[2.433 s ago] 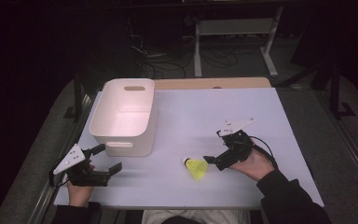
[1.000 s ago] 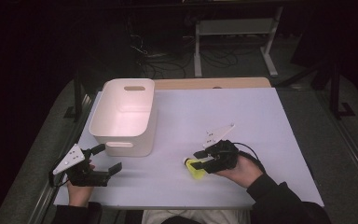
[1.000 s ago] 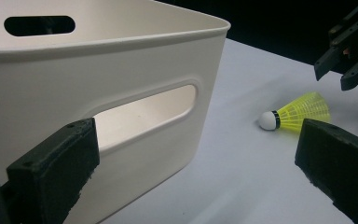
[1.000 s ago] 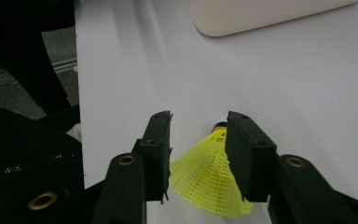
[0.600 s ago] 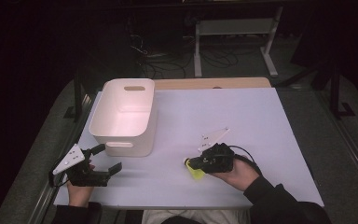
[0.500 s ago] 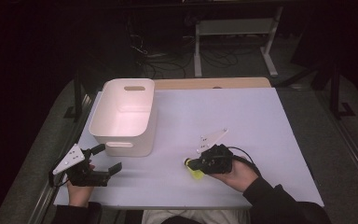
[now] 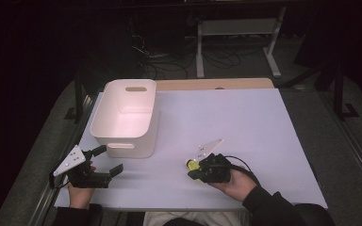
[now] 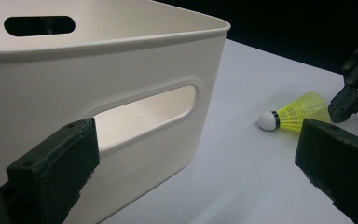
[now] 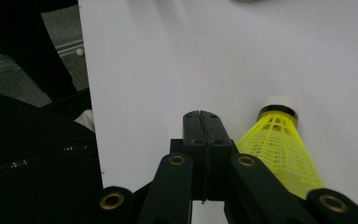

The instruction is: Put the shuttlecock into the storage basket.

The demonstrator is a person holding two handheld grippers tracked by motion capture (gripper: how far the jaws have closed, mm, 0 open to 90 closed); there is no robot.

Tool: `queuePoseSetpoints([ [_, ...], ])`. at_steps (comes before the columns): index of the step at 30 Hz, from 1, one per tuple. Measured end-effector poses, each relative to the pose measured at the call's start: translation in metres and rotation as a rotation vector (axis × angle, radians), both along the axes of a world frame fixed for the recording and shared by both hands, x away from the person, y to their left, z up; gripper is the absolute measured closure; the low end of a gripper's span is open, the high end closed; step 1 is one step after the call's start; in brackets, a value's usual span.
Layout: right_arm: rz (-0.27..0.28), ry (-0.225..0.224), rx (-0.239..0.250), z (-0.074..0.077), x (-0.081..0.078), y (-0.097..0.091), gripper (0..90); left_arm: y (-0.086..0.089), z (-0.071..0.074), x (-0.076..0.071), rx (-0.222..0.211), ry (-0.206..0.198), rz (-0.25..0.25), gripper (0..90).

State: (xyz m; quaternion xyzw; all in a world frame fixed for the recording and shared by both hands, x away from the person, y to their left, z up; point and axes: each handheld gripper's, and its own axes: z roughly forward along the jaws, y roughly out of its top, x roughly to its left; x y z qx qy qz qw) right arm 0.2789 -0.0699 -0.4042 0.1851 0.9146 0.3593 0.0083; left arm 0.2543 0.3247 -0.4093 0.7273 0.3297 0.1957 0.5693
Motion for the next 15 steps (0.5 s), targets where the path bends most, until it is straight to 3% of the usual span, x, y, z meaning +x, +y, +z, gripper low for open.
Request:
queuePoseSetpoints([
  [15,-0.029,0.011,-0.034,-0.012,-0.003,-0.007,88.5,0.000,0.000,0.000,-0.001,-0.001,-0.001,0.0],
])
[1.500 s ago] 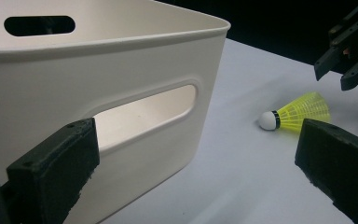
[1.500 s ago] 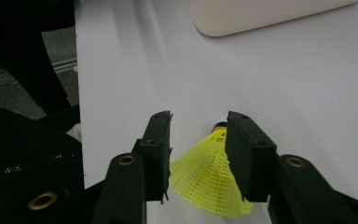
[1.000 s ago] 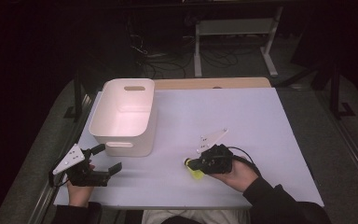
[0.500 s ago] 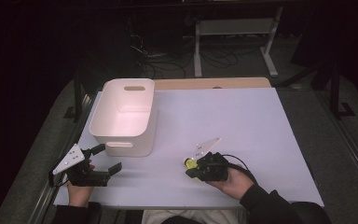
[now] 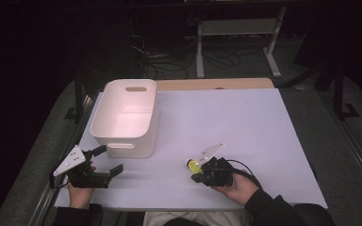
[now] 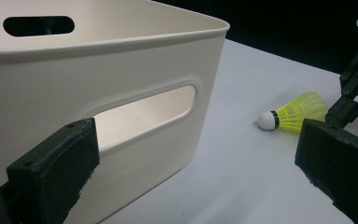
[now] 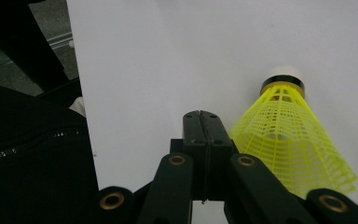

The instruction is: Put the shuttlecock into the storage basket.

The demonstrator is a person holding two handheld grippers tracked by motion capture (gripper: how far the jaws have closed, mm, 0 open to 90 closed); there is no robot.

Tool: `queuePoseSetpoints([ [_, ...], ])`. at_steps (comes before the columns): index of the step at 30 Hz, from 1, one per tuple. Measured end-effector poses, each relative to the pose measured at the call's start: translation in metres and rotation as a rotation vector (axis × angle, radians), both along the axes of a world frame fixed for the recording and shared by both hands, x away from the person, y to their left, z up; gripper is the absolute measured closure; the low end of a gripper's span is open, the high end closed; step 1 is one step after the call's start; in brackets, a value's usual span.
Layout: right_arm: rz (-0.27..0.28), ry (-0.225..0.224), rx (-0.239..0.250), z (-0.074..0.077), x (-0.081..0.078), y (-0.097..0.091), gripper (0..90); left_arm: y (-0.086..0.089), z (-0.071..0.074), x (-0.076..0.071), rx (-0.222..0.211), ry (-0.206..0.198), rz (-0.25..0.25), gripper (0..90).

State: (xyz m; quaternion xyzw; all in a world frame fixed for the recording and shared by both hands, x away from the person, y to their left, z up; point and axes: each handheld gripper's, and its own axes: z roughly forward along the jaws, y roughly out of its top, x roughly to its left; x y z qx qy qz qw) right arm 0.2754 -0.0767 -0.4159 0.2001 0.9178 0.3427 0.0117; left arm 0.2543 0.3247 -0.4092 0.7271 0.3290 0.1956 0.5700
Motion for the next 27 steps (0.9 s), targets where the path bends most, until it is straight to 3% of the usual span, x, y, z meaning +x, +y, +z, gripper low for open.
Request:
queuePoseSetpoints([
  [27,-0.075,-0.013,-0.030,-0.007,0.011,-0.018,88.6,0.000,0.000,0.000,0.002,0.000,-0.003,0.0],
])
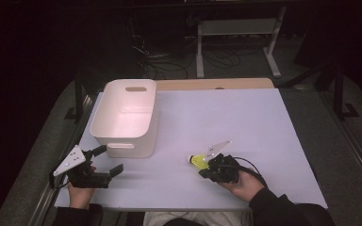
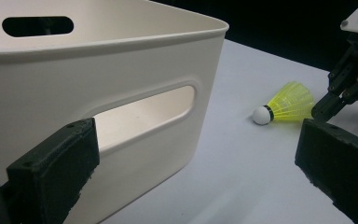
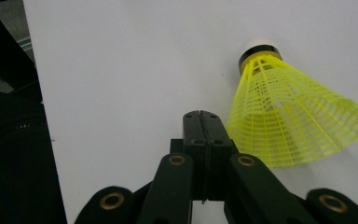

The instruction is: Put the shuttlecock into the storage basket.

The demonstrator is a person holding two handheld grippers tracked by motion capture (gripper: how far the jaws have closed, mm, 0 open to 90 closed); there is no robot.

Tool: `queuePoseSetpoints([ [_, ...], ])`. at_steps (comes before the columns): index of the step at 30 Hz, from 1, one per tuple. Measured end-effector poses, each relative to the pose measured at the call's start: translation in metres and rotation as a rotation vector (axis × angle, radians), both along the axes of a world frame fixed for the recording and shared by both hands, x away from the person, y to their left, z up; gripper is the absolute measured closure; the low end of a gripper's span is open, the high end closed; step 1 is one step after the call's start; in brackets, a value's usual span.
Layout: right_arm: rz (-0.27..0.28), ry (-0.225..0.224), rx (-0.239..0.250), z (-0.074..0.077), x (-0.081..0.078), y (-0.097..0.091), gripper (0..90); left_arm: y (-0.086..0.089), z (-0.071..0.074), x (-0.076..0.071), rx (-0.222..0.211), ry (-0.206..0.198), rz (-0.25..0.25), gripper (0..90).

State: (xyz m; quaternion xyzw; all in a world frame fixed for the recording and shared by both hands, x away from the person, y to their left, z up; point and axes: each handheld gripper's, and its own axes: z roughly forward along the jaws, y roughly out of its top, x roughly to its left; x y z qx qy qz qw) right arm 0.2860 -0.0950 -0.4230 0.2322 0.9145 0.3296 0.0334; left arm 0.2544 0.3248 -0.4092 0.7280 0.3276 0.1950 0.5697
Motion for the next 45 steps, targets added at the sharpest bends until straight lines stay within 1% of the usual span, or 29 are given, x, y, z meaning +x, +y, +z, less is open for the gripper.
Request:
queuePoseSetpoints([
  [13,-0.048,-0.010,-0.010,-0.002,0.007,-0.011,88.5,0.000,0.000,0.000,-0.001,0.001,-0.002,0.0],
  [23,-0.075,-0.008,0.007,-0.002,0.016,-0.019,88.5,0.000,0.000,0.000,-0.001,0.001,-0.002,0.0],
  [28,-0.079,-0.006,0.006,-0.002,0.019,-0.020,88.5,0.000,0.000,0.000,-0.001,0.001,-0.002,0.0],
  [31,-0.076,-0.016,0.001,-0.001,0.022,-0.021,88.5,0.000,0.000,0.000,-0.001,0.000,-0.002,0.0],
  [38,-0.064,-0.002,0.009,-0.001,0.033,-0.026,88.5,0.000,0.000,0.000,-0.002,0.001,-0.001,0.0],
  [41,-0.068,0.007,0.025,-0.001,0.039,-0.030,88.5,0.000,0.000,0.000,0.000,0.000,-0.001,0.0],
  [45,-0.067,0.012,0.025,-0.001,0.043,-0.033,88.5,0.000,0.000,0.000,0.000,0.000,-0.001,0.0],
])
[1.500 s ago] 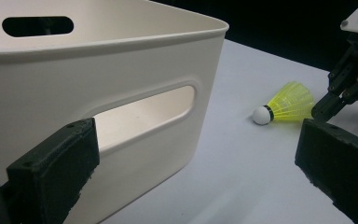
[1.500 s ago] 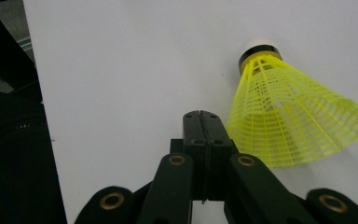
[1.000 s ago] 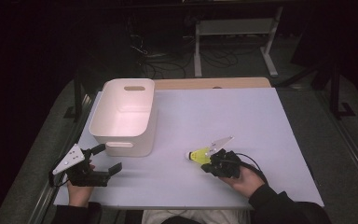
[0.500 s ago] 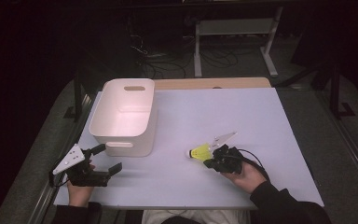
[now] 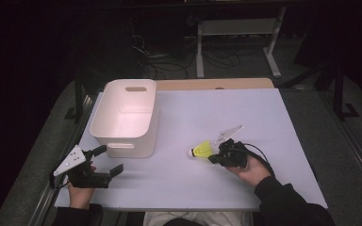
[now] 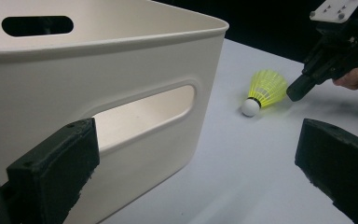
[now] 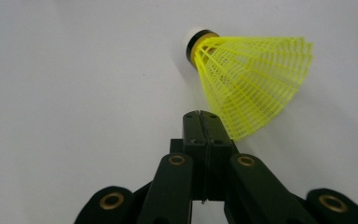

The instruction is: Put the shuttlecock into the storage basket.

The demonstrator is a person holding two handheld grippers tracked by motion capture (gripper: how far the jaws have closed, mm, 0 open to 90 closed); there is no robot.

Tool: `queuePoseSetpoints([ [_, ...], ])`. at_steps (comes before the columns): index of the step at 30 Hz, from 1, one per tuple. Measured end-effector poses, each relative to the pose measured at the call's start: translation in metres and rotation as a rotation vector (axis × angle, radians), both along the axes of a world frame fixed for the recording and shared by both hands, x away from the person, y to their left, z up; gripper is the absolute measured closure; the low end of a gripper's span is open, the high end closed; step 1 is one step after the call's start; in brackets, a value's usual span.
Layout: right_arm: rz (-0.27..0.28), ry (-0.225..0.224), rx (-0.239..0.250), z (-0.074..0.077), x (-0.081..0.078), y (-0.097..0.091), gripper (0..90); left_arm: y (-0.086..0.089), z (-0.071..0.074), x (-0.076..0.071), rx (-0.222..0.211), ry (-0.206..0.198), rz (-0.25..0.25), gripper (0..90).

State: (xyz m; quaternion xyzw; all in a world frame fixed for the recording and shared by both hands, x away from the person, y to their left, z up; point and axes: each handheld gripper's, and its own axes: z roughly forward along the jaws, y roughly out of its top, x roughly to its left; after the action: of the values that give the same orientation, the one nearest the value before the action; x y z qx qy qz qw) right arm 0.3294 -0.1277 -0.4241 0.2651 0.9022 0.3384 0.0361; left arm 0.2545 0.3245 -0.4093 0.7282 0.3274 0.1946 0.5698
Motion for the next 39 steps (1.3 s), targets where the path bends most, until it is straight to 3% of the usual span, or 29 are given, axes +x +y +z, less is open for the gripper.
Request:
queuePoseSetpoints([
  [6,-0.015,-0.020,-0.016,0.004,0.010,0.000,88.5,0.000,0.000,0.000,-0.002,0.000,0.001,0.0],
  [14,-0.038,-0.012,-0.019,0.004,0.025,-0.002,88.5,0.000,0.000,0.000,0.000,-0.001,0.000,0.0],
  [20,-0.023,-0.013,-0.036,0.007,0.036,-0.003,88.5,0.000,0.000,0.000,-0.003,0.000,-0.001,0.0],
  [24,-0.011,-0.003,-0.015,0.010,0.043,-0.003,88.5,0.000,0.000,0.000,-0.002,0.000,-0.001,0.0],
  [39,-0.032,0.030,-0.018,-0.006,0.061,-0.003,88.6,0.000,0.000,0.000,-0.002,0.002,-0.003,0.0],
])
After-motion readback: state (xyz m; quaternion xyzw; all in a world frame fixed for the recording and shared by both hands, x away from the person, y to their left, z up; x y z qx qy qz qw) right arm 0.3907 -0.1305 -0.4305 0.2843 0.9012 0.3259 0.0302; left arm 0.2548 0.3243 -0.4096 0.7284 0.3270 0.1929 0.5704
